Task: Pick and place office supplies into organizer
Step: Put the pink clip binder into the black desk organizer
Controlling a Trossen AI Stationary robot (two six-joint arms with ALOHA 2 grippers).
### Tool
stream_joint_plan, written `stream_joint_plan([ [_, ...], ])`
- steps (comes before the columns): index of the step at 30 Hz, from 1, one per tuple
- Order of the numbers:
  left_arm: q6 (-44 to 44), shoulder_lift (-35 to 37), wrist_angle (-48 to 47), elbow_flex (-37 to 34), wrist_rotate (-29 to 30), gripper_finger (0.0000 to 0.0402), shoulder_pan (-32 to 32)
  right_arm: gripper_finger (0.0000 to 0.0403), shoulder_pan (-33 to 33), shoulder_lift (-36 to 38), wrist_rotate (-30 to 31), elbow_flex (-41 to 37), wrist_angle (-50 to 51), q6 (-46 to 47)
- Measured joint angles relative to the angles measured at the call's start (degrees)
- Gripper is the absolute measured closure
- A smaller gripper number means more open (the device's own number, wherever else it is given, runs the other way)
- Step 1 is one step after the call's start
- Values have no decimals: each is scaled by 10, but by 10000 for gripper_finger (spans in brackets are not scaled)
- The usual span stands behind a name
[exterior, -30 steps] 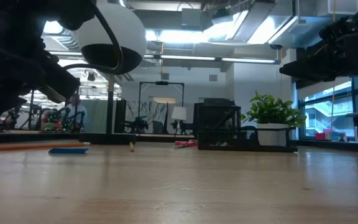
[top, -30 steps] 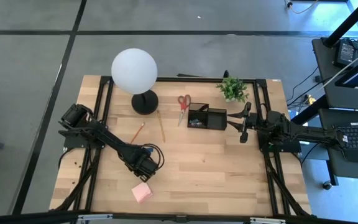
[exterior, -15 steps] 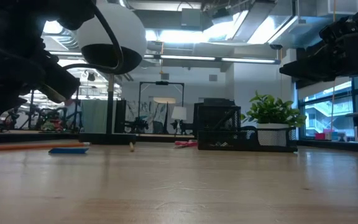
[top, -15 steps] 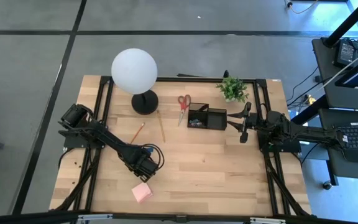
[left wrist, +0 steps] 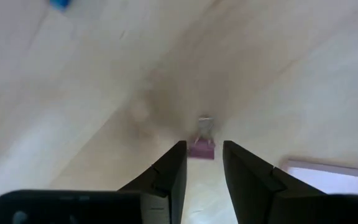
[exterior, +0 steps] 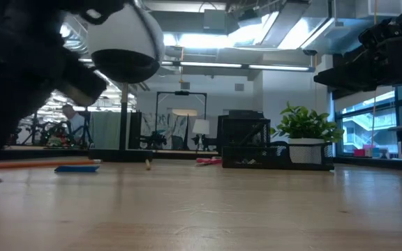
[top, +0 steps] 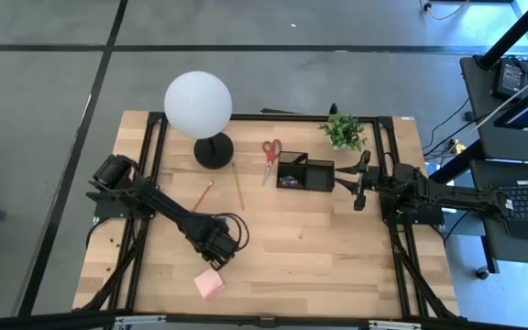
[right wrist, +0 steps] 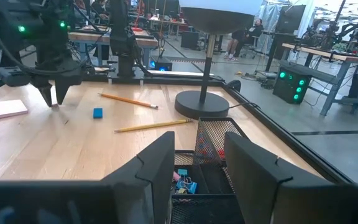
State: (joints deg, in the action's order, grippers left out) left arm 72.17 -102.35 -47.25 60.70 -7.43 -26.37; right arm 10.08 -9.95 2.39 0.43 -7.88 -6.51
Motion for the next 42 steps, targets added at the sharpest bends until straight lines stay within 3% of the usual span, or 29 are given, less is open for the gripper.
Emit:
stream_joint_plan([
  [11,-108,2,-8,69,41,302,45,258,0,0,0,0,0,3],
  [21,-125,2,-27,77,-58,302,62,258,0,0,0,0,0,3],
  [27,-106,3,-86,77,-42,302,62,258,0,0,0,0,0,3],
  [34,-148,1,-77,78,-38,302,52,258,0,0,0,0,0,4],
  [42,-136,-14,-87,78,-40,302,42,258,0,0,0,0,0,2],
])
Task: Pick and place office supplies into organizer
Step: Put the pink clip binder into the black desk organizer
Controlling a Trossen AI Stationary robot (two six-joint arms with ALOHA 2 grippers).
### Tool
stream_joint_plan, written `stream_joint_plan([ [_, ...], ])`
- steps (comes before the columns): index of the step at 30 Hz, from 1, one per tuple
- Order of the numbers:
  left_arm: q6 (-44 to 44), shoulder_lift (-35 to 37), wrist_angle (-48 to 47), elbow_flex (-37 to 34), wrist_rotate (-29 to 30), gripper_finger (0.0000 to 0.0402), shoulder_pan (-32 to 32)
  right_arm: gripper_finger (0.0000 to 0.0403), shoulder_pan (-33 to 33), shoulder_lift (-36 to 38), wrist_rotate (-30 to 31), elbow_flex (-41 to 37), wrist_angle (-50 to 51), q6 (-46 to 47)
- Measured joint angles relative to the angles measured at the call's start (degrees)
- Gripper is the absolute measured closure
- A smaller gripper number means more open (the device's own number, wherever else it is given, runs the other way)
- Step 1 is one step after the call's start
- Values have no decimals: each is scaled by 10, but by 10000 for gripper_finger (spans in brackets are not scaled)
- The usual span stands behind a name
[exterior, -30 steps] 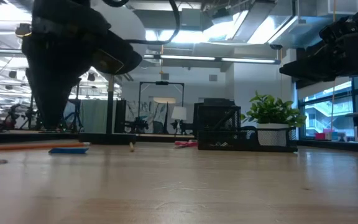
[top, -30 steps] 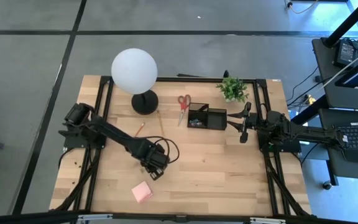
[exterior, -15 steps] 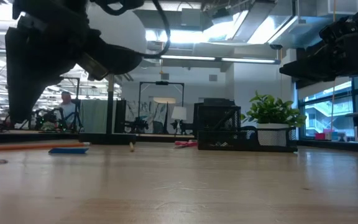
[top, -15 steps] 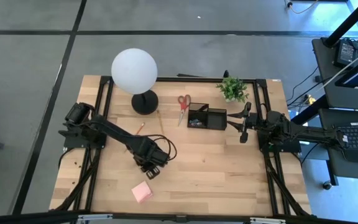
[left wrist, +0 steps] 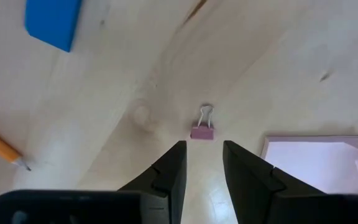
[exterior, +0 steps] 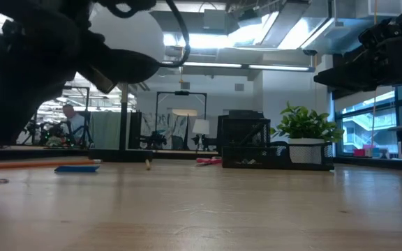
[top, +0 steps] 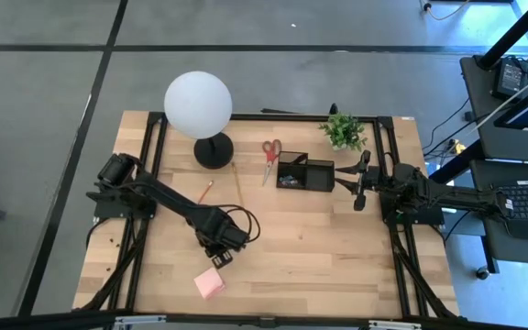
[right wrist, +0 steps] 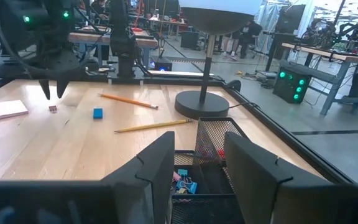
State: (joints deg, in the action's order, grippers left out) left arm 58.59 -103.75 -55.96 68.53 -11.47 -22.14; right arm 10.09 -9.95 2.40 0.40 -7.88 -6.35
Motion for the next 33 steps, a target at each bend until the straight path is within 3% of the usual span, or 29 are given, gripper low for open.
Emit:
stream_joint_plan([
  [8,-22,-30,0,0,-2,302,-12,258,0,0,1,0,0,1],
  [33,-9,-32,11,0,-4,289,-13,258,0,0,1,0,0,16],
])
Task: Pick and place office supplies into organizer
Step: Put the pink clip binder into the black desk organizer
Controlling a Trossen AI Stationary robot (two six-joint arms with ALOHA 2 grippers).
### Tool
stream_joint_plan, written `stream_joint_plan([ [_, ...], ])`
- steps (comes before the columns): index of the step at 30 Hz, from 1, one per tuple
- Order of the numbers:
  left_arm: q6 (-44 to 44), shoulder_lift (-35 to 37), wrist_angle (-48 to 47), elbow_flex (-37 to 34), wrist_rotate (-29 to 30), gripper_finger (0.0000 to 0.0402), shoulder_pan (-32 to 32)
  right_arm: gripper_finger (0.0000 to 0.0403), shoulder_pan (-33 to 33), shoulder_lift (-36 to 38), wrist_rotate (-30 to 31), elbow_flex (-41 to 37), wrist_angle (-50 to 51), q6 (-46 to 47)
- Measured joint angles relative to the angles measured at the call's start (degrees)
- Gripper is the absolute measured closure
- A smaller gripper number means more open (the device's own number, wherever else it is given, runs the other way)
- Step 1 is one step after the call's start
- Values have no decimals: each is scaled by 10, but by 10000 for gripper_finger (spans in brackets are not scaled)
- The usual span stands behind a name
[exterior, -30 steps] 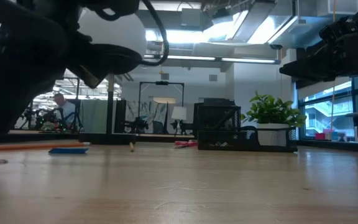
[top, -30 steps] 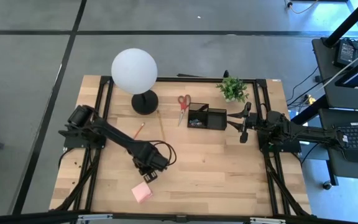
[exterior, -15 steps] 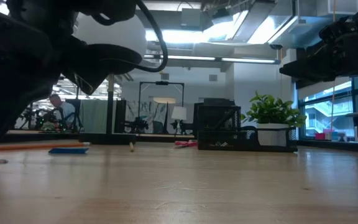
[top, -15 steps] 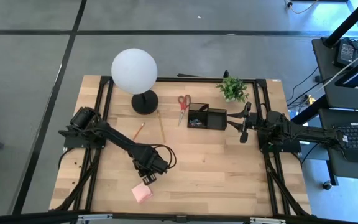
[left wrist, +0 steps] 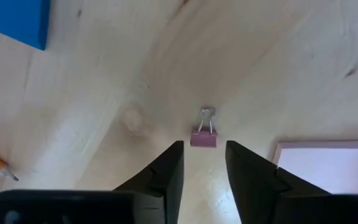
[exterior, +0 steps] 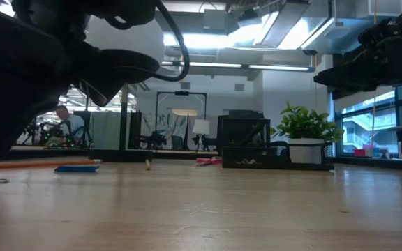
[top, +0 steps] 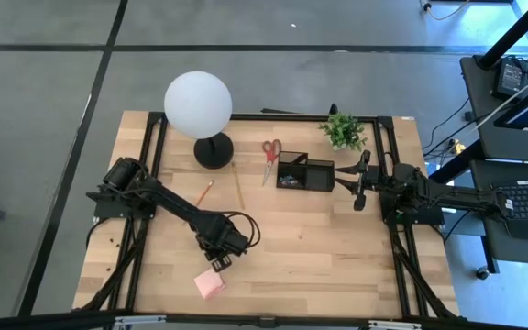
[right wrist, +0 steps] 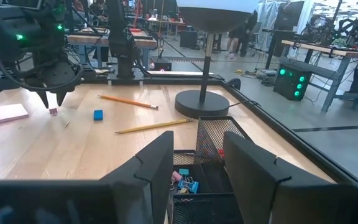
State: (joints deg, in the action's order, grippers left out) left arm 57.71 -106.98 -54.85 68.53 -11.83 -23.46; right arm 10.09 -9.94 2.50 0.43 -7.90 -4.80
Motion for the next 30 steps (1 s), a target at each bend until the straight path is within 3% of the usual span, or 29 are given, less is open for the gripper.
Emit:
stream_joint_plan([
  [6,2,0,0,0,-5,249,-1,258,0,0,0,0,0,0],
  [11,1,0,9,0,25,227,-1,258,0,0,0,0,0,0],
  [30,-10,-2,7,0,31,233,-17,258,0,0,0,0,0,-2],
])
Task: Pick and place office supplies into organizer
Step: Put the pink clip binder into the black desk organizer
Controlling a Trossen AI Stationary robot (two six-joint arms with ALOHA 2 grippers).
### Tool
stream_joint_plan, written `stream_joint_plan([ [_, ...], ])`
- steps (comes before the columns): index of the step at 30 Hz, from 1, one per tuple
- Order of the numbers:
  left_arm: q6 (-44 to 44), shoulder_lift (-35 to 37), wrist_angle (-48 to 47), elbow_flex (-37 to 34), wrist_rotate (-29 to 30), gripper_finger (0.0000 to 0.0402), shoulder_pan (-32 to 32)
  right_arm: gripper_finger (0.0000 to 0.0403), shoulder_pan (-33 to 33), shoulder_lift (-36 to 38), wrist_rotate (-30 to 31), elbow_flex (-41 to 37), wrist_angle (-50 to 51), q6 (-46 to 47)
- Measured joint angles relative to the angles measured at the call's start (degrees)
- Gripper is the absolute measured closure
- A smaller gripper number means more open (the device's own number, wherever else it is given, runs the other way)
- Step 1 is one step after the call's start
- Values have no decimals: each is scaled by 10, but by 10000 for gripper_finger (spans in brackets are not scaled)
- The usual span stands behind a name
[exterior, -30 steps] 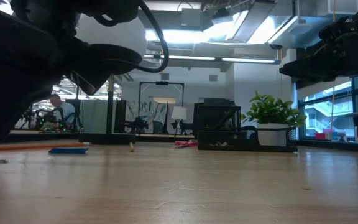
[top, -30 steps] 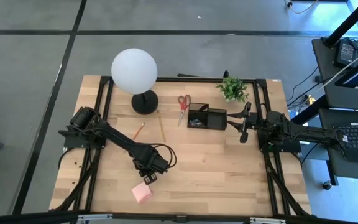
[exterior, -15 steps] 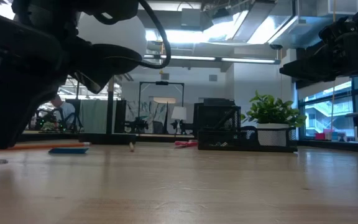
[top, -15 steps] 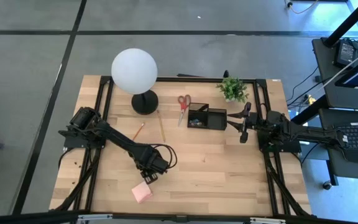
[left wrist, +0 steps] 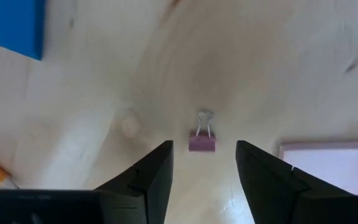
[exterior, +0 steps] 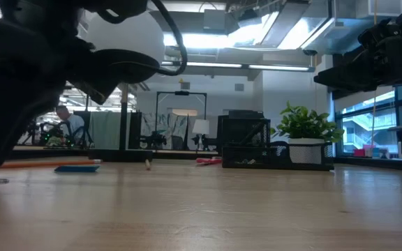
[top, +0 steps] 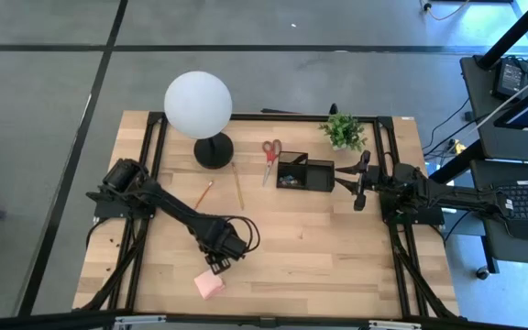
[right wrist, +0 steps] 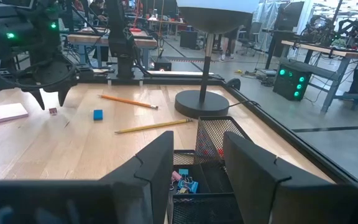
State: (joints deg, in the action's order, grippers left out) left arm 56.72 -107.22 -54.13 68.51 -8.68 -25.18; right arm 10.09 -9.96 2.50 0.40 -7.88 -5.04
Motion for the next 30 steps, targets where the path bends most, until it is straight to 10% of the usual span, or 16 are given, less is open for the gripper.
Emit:
stream_joint_plan([
  [30,-20,-44,1,2,6,308,-8,258,0,0,16,0,-4,1],
])
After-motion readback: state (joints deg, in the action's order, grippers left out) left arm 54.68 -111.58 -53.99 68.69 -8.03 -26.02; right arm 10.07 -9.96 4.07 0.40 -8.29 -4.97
